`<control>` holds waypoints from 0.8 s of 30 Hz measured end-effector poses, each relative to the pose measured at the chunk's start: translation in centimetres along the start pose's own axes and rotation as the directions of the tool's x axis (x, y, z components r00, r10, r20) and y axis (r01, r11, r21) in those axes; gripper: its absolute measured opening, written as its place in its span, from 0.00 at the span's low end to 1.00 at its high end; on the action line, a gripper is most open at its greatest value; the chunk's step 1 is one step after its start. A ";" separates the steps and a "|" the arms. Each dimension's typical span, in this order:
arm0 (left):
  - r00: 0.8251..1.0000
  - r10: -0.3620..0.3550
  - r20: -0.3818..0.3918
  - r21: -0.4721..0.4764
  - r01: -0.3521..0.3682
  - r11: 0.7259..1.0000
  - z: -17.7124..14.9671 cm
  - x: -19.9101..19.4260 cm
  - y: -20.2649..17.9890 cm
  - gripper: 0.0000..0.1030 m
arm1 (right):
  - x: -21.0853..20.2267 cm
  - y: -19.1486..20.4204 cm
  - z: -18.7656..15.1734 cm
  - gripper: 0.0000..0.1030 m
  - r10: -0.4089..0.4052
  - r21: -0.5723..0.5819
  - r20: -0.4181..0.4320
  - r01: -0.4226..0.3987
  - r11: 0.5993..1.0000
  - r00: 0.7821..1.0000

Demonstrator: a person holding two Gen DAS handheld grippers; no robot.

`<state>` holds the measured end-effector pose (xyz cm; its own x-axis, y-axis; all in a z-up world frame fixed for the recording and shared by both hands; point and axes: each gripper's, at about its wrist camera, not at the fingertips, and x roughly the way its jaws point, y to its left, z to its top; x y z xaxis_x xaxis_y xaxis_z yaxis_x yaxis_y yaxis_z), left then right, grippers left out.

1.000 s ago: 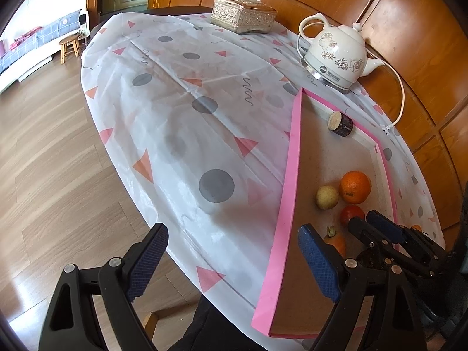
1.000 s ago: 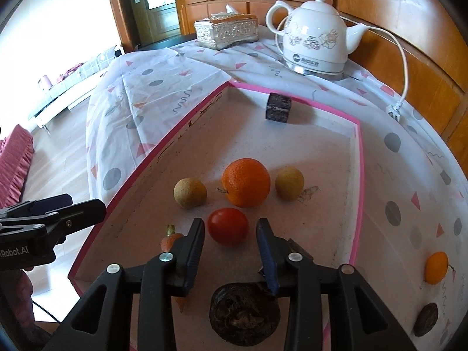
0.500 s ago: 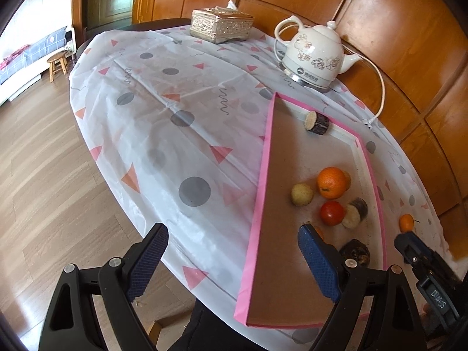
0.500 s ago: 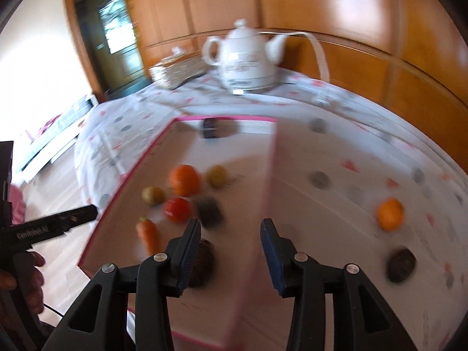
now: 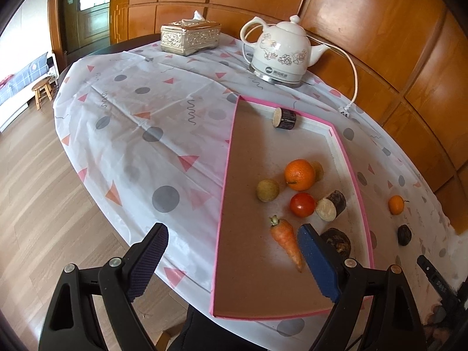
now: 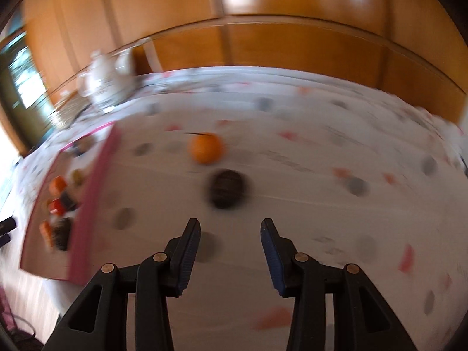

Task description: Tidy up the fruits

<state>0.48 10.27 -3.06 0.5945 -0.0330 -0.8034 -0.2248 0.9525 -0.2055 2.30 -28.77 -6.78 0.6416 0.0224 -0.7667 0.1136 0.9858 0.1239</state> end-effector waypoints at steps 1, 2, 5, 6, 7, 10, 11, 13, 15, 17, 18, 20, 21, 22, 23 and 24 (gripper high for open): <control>1.000 -0.001 -0.001 0.010 0.001 1.000 0.0 0.0 -0.3 0.87 | 0.0 -1.3 -0.3 0.42 -0.024 0.032 -0.003 0.024 0.999 1.000; 1.000 -0.002 -0.003 0.016 0.002 1.000 0.0 0.0 -0.5 0.87 | -0.1 -2.5 -0.6 0.42 -0.045 0.063 -0.006 0.046 0.997 0.999; 1.000 -0.007 -0.006 0.037 0.007 0.999 -0.1 0.0 -1.2 0.87 | -0.5 -5.7 -1.5 0.42 -0.106 0.143 -0.010 0.106 0.984 0.994; 1.000 -0.008 -0.007 0.045 0.008 0.999 -0.2 0.0 -1.5 0.87 | -0.7 -6.6 -1.7 0.42 -0.123 0.166 -0.012 0.123 0.978 0.992; 1.000 -0.009 -0.008 0.050 0.009 0.999 -0.2 0.1 -1.7 0.87 | -0.8 -7.7 -2.0 0.42 -0.146 0.195 -0.016 0.146 0.970 0.989; 1.000 -0.018 -0.013 0.071 0.019 0.997 -0.2 0.1 -2.4 0.86 | -1.1 -9.8 -2.5 0.42 -0.199 0.243 -0.022 0.198 0.950 0.980; 1.000 -0.023 -0.012 0.084 0.024 0.996 -0.2 0.1 -2.9 0.86 | -1.4 -10.6 -2.8 0.42 -0.217 0.260 -0.024 0.216 0.941 0.976; 0.999 -0.033 -0.010 0.108 0.034 0.994 -0.2 0.0 -3.6 0.86 | -1.7 -12.0 -3.1 0.42 -0.257 0.286 -0.026 0.254 0.924 0.966; 0.999 -0.050 -0.010 0.132 0.051 0.990 -0.1 -0.1 -4.5 0.85 | -2.0 -13.3 -3.4 0.42 -0.299 0.309 -0.031 0.294 0.904 0.954; 0.997 -0.069 -0.017 0.157 0.071 0.985 0.0 0.0 -5.4 0.82 | -2.4 -14.7 -3.8 0.42 -0.332 0.340 -0.037 0.325 0.883 0.942; 0.997 -0.079 -0.021 0.171 0.081 0.982 0.0 0.1 -6.0 0.81 | -2.5 -15.0 -3.9 0.42 -0.347 0.350 -0.038 0.338 0.874 0.937; 0.995 -0.095 -0.024 0.195 0.098 0.976 0.0 0.0 -7.0 0.80 | -2.7 -16.0 -4.2 0.42 -0.389 0.370 -0.045 0.377 0.849 0.920; 0.994 -0.103 -0.024 0.210 0.106 0.972 0.1 0.0 -7.6 0.80 | -2.8 -16.3 -4.2 0.42 -0.403 0.380 -0.048 0.389 0.839 0.914; 0.994 -0.111 -0.026 0.221 0.114 0.969 0.1 0.0 -8.1 0.78 | -2.8 -16.8 -4.4 0.42 -0.418 0.392 -0.052 0.403 0.827 0.907; 0.992 -0.120 -0.031 0.233 0.124 0.965 0.1 0.1 -8.6 0.77 | -2.7 -17.2 -4.5 0.42 -0.432 0.402 -0.059 0.417 0.815 0.900; 0.990 -0.132 -0.038 0.249 0.137 0.959 0.2 0.1 -9.3 0.77 | -2.7 -17.6 -4.6 0.42 -0.440 0.412 -0.066 0.426 0.806 0.896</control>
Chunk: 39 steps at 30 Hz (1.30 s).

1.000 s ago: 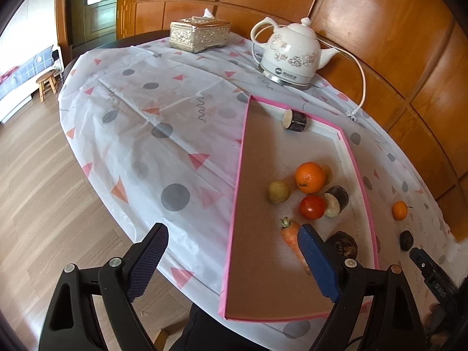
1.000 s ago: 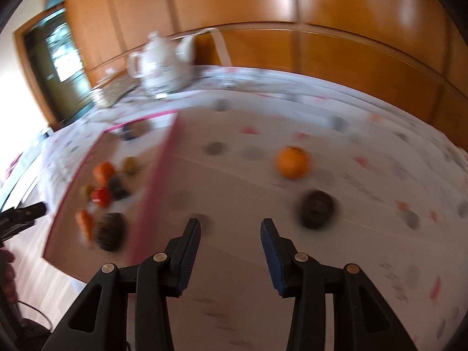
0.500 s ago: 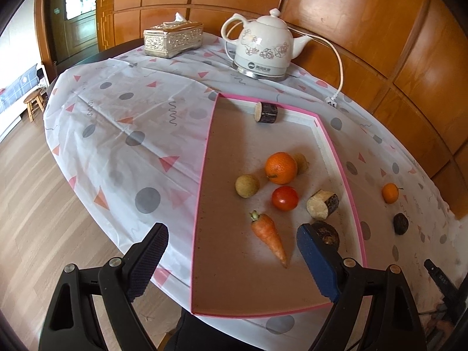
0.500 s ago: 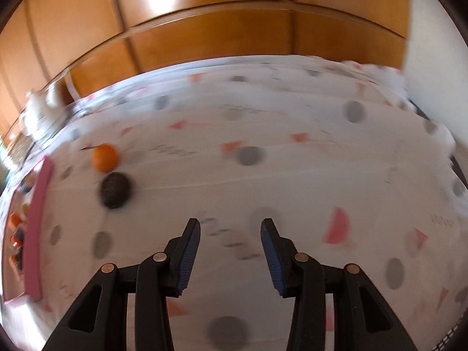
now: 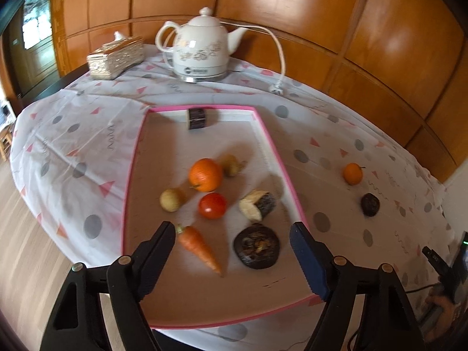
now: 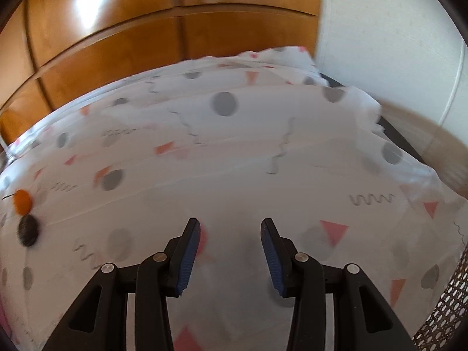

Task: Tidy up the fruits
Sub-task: 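Reach the left tool to the orange beside the tray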

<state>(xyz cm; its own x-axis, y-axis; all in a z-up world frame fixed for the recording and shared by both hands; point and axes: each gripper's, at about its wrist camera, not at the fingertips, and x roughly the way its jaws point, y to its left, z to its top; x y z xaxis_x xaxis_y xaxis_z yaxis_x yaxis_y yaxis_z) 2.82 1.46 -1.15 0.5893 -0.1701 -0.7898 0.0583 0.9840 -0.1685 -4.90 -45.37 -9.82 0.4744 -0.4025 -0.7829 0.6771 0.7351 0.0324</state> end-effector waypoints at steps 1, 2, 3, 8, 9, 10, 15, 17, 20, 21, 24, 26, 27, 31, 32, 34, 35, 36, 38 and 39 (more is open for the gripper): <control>1.000 -0.008 -0.003 0.012 0.008 1.000 0.2 0.1 -0.4 0.76 | 0.3 -0.4 -0.1 0.42 -0.011 0.014 -0.003 0.011 1.000 1.000; 1.000 -0.016 -0.006 0.030 0.016 0.999 0.4 0.3 -1.0 0.74 | 0.4 -0.7 -0.2 0.42 -0.020 0.021 -0.004 0.020 1.000 1.000; 1.000 -0.021 -0.008 0.044 0.021 0.999 0.5 0.4 -1.4 0.74 | 0.5 -0.8 -0.3 0.42 -0.026 0.026 -0.005 0.026 0.999 1.000; 0.997 -0.065 -0.034 0.091 0.067 0.994 1.6 1.4 -4.0 0.70 | 1.0 -1.0 -0.3 0.48 -0.041 0.029 0.013 0.040 0.999 0.999; 0.996 -0.075 -0.040 0.103 0.078 0.992 1.8 1.7 -4.8 0.70 | 1.1 -0.9 -0.4 0.50 -0.039 0.032 0.015 0.039 0.999 0.999; 0.996 -0.081 -0.045 0.114 0.085 0.990 2.0 2.0 -5.4 0.70 | 1.1 -0.9 -0.4 0.52 -0.036 0.034 0.019 0.036 0.999 0.999; 0.993 -0.101 -0.068 0.175 0.111 0.978 3.1 3.8 -8.9 0.70 | 1.3 -0.8 -0.6 0.58 -0.028 0.033 0.033 0.027 0.999 0.999; 0.990 -0.115 -0.086 0.188 0.130 0.974 3.5 4.8 -10.2 0.69 | 1.4 -0.7 -0.6 0.60 -0.025 0.034 0.034 0.024 0.999 0.999; 0.984 -0.139 -0.113 0.207 0.160 0.965 4.1 6.4 -12.2 0.65 | 1.4 -0.6 -0.7 0.63 -0.024 0.031 0.036 0.022 0.999 0.999; 0.982 -0.144 -0.121 0.214 0.168 0.962 4.3 6.8 -12.8 0.64 | 1.4 -0.5 -0.7 0.64 -0.024 0.029 0.036 0.023 0.999 0.999; 0.975 -0.166 -0.151 0.231 0.198 0.953 4.7 8.5 -14.7 0.56 | 1.4 -0.4 -0.8 0.66 -0.022 0.027 0.035 0.021 0.999 0.999; 0.971 -0.171 -0.168 0.245 0.210 0.947 5.0 9.4 -15.9 0.54 | 1.5 -0.3 -0.8 0.67 -0.017 0.026 0.035 0.016 1.000 0.999; 0.968 -0.177 -0.176 0.253 0.218 0.943 5.1 10.0 -16.7 0.54 | 1.5 -0.3 -0.8 0.68 -0.016 0.026 0.035 0.015 1.000 0.999; 0.965 -0.174 -0.197 0.278 0.226 0.934 5.8 12.3 -18.9 0.54 | 1.6 -0.2 -0.8 0.71 -0.011 0.022 0.035 0.010 1.000 0.999; 0.962 -0.176 -0.208 0.279 0.231 0.932 5.9 12.9 -19.4 0.54 | 1.6 -0.2 -0.8 0.71 -0.010 0.021 0.035 0.010 1.000 0.999; 0.962 -0.161 -0.222 0.285 0.222 0.932 6.3 14.2 -20.1 0.54 | 1.6 -0.1 -0.8 0.73 -0.008 0.020 0.036 0.007 1.000 0.999; 0.962 -0.155 -0.226 0.283 0.217 0.934 6.5 14.9 -20.5 0.54 | 1.6 -0.1 -0.8 0.73 -0.006 0.019 0.036 0.006 1.000 0.999; 0.961 -0.151 -0.232 0.282 0.215 0.935 6.7 15.5 -20.7 0.54 | 1.6 -0.1 -0.8 0.74 -0.006 0.018 0.036 0.005 1.000 0.999; 0.959 -0.142 -0.244 0.279 0.209 0.937 6.9 16.6 -21.2 0.54 | 1.6 -0.1 -0.8 0.74 -0.005 0.017 0.036 0.005 1.000 0.999; 0.957 -0.144 -0.252 0.275 0.213 0.938 7.0 17.2 -21.4 0.54 | 1.6 -0.1 -0.8 0.74 -0.006 0.016 0.036 0.005 1.000 0.999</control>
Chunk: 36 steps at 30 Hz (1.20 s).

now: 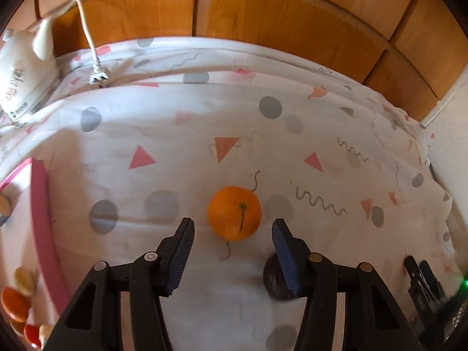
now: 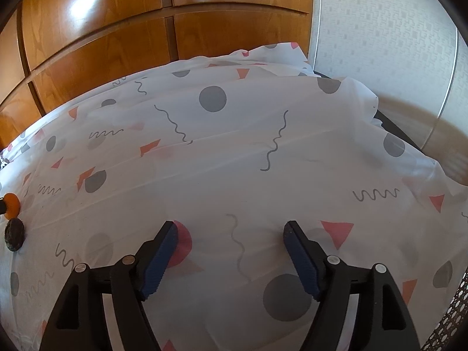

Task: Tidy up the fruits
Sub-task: 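Reach the left tool to the orange beside the tray, then close the left tool's fingers on the orange, then carry the orange with the left tool into the tray and release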

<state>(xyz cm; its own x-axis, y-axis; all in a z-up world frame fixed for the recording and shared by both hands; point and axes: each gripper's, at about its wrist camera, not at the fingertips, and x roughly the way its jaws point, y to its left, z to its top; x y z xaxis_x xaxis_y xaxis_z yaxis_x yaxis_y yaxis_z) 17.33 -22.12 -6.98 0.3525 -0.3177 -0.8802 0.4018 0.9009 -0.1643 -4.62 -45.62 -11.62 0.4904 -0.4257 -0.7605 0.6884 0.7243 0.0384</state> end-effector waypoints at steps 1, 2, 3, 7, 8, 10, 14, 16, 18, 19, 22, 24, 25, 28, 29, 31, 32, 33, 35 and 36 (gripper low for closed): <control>1.000 -0.005 -0.003 0.000 0.005 1.000 0.2 0.4 0.0 0.52 | 0.0 0.0 0.0 0.75 0.000 0.000 0.000 0.000 1.000 1.000; 1.000 -0.001 -0.005 0.006 0.001 1.000 0.3 0.8 -0.1 0.45 | 0.0 0.0 0.0 0.75 0.000 0.000 0.000 0.000 1.000 1.000; 1.000 0.012 -0.011 0.011 -0.012 1.000 0.3 1.3 -0.1 0.41 | 0.0 0.0 0.0 0.75 0.000 0.001 0.000 0.000 1.000 1.000; 1.000 -0.017 -0.002 0.005 0.017 1.000 0.1 1.3 0.2 0.39 | 0.0 0.0 0.0 0.75 -0.001 0.001 0.000 0.001 1.000 1.000; 1.000 -0.025 -0.008 -0.006 0.025 1.000 -0.1 1.1 0.5 0.39 | 0.0 0.1 0.0 0.75 -0.001 0.000 0.000 0.001 1.000 1.000; 0.999 -0.031 -0.018 -0.027 0.030 0.999 -0.5 0.7 0.8 0.39 | 0.0 0.1 0.0 0.75 -0.004 -0.002 0.000 0.004 1.000 1.000; 0.999 -0.035 -0.010 -0.044 0.035 0.998 -1.6 -0.7 1.6 0.39 | 0.0 0.2 0.0 0.75 -0.003 -0.001 0.001 0.003 1.000 1.000; 0.999 -0.033 0.003 -0.054 0.033 0.998 -2.0 -1.6 2.0 0.39 | 0.0 0.1 0.0 0.75 0.000 0.000 0.002 0.000 1.000 1.000; 0.999 -0.026 0.021 -0.076 0.028 0.997 -2.4 -2.6 2.8 0.39 | 0.1 0.1 0.0 0.75 0.000 0.000 0.002 0.000 1.000 1.000; 0.999 -0.020 0.032 -0.086 0.023 0.996 -2.6 -3.2 3.3 0.39 | 0.1 0.2 0.0 0.75 0.000 0.000 0.002 0.000 1.000 1.000; 0.997 0.005 0.073 -0.118 0.003 0.993 -3.2 -5.3 4.9 0.39 | 0.1 0.2 0.0 0.75 -0.001 -0.001 0.002 0.001 1.000 1.000; 0.994 0.030 0.103 -0.151 -0.014 0.988 -3.7 -6.8 6.4 0.39 | 0.1 0.1 0.0 0.75 0.000 0.000 0.002 0.000 1.000 1.000; 0.993 0.042 0.115 -0.168 -0.022 0.985 -3.9 -7.3 7.2 0.39 | 0.1 0.1 0.0 0.75 0.000 0.000 0.003 0.000 1.000 1.000; 0.984 0.089 0.153 -0.231 -0.052 0.971 -4.8 -9.5 10.2 0.39 | 0.1 0.1 0.0 0.75 0.000 0.000 0.003 0.000 1.000 1.000; 0.981 0.107 0.163 -0.247 -0.065 0.967 -5.0 -10.0 11.0 0.39 | 0.1 0.1 0.0 0.75 0.000 0.000 0.003 0.000 1.000 1.000; 0.973 0.150 0.178 -0.289 -0.094 0.953 -5.8 -11.2 13.3 0.39 | 0.1 0.1 0.0 0.75 0.000 0.000 0.003 0.000 1.000 1.000; 0.969 0.166 0.181 -0.311 -0.104 0.945 -6.1 -11.5 14.3 0.39 | 0.1 0.1 0.0 0.75 0.000 0.000 0.003 0.000 1.000 1.000; 0.966 0.187 0.179 -0.338 -0.118 0.934 -6.4 -11.9 15.6 0.39 | 0.1 0.1 0.0 0.75 0.000 0.000 0.003 0.000 1.000 1.000; 0.960 0.224 0.171 -0.379 -0.146 0.914 -7.2 -12.4 17.9 0.39 | 0.1 0.2 0.0 0.75 -0.002 -0.001 0.003 0.002 1.000 1.000; 0.957 0.237 0.167 -0.393 -0.156 0.906 -7.5 -12.6 18.8 0.39 | 0.1 0.2 0.0 0.75 -0.002 -0.002 0.003 0.002 1.000 1.000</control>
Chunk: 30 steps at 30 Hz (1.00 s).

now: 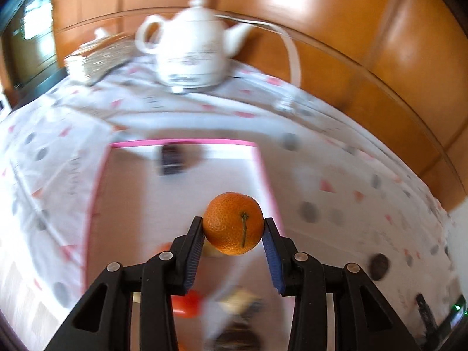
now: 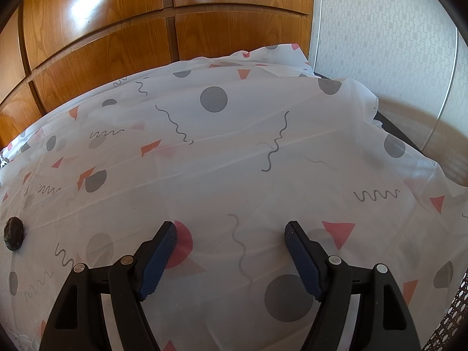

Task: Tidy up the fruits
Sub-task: 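Carry the orange with the left tool into the tray and release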

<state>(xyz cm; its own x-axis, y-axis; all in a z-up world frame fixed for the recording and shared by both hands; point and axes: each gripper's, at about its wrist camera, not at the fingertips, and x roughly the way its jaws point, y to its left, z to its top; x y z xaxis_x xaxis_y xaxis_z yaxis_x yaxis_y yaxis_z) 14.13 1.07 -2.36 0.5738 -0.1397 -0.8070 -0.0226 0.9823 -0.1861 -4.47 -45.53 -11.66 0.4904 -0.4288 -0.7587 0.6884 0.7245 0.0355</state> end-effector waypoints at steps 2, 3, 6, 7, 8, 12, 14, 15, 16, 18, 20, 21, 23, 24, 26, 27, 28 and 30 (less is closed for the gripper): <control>1.000 0.029 0.000 -0.023 -0.029 0.999 0.1 0.1 2.1 0.39 | 0.0 0.0 0.0 0.75 0.000 0.000 0.000 0.000 1.000 1.000; 0.999 0.039 -0.004 -0.036 -0.040 0.999 0.1 0.2 3.2 0.39 | 0.0 0.0 0.0 0.75 0.000 0.000 0.001 0.000 1.000 1.000; 0.998 0.063 -0.012 -0.055 -0.064 0.996 0.2 0.7 5.2 0.39 | 0.0 0.0 0.0 0.75 -0.001 -0.001 0.001 0.001 1.000 1.000; 0.997 0.071 -0.016 -0.061 -0.072 0.996 0.2 1.0 5.8 0.39 | 0.0 0.0 0.0 0.75 -0.002 -0.002 0.001 0.002 1.000 1.000; 0.997 0.074 -0.022 -0.066 -0.075 0.995 0.2 1.3 6.2 0.39 | 0.0 0.0 0.0 0.75 -0.002 -0.003 0.000 0.002 1.000 1.000; 0.995 0.077 -0.060 -0.086 -0.082 0.993 0.0 2.6 7.6 0.39 | 0.0 0.0 0.0 0.75 -0.004 -0.005 0.001 0.004 1.000 1.000; 0.994 0.078 -0.072 -0.096 -0.085 0.992 -0.2 3.1 7.9 0.40 | 0.0 0.0 0.0 0.75 -0.005 -0.006 0.001 0.005 1.000 1.000; 0.994 0.079 -0.074 -0.099 -0.086 0.991 -0.2 3.2 8.0 0.40 | 0.0 0.0 0.0 0.75 -0.005 -0.006 0.001 0.005 1.000 1.000; 0.994 0.079 -0.075 -0.100 -0.087 0.991 -0.3 3.3 8.1 0.40 | 0.0 0.0 0.0 0.75 -0.005 -0.006 0.001 0.005 1.000 1.000; 0.994 0.077 -0.077 -0.100 -0.084 0.991 -0.3 3.4 8.0 0.40 | 0.0 0.0 -0.1 0.75 -0.006 -0.007 0.001 0.006 1.000 1.000; 0.994 0.078 -0.072 -0.100 -0.085 0.991 -0.4 3.4 7.9 0.41 | 0.0 0.0 -0.1 0.75 -0.007 -0.008 0.001 0.007 1.000 1.000; 0.995 0.077 -0.069 -0.099 -0.084 0.992 -0.3 3.4 7.9 0.41 | 0.0 -0.1 -0.1 0.75 -0.007 -0.008 0.001 0.007 1.000 1.000; 0.995 0.078 -0.062 -0.100 -0.084 0.991 -0.3 3.2 7.9 0.41 | 0.0 0.0 -0.1 0.75 -0.007 -0.008 0.001 0.007 1.000 1.000; 0.995 0.079 -0.060 -0.101 -0.085 0.991 -0.3 3.1 7.9 0.41 | 0.0 0.0 -0.1 0.75 -0.007 -0.008 0.001 0.007 1.000 1.000; 0.995 0.079 -0.053 -0.108 -0.085 0.991 -0.4 2.6 7.9 0.42 | 0.0 0.0 -0.1 0.75 -0.006 -0.007 0.001 0.006 1.000 1.000; 0.996 0.081 -0.048 -0.109 -0.086 0.990 -0.5 2.4 7.8 0.42 | 0.0 0.0 -0.1 0.75 -0.006 -0.007 0.002 0.006 1.000 1.000; 0.996 0.083 -0.041 -0.110 -0.087 0.990 -0.5 2.0 7.8 0.44 | 0.0 0.0 -0.1 0.75 -0.007 -0.007 0.002 0.007 1.000 1.000; 0.996 0.089 -0.026 -0.123 -0.092 0.988 -0.7 1.3 7.8 0.50 | 0.0 0.0 -0.2 0.75 -0.007 -0.007 0.001 0.007 1.000 1.000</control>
<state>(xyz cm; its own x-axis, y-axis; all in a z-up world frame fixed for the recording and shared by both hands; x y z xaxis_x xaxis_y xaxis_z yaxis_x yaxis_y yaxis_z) 14.13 8.51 -5.24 0.5478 -0.0546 -0.8348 -0.1755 0.9682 -0.1785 -4.55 -45.42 -11.73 0.4865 -0.4344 -0.7580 0.6877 0.7256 0.0255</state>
